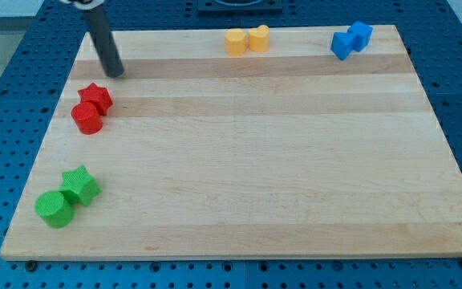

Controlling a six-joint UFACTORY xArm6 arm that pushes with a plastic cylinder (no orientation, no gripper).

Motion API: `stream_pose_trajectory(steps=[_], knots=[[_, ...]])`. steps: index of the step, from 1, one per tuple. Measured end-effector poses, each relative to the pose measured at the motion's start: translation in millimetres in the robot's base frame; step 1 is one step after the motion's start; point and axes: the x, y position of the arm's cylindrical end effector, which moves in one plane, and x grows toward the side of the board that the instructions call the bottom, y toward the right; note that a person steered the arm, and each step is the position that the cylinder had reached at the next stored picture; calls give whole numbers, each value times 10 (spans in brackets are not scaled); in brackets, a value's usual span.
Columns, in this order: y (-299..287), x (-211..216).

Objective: Separate the red blocks from each other

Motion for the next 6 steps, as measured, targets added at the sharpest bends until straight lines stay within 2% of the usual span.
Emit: stream_pose_trajectory(steps=[3,4,6], knots=[[-526,575],[-454,680],[249,680]])
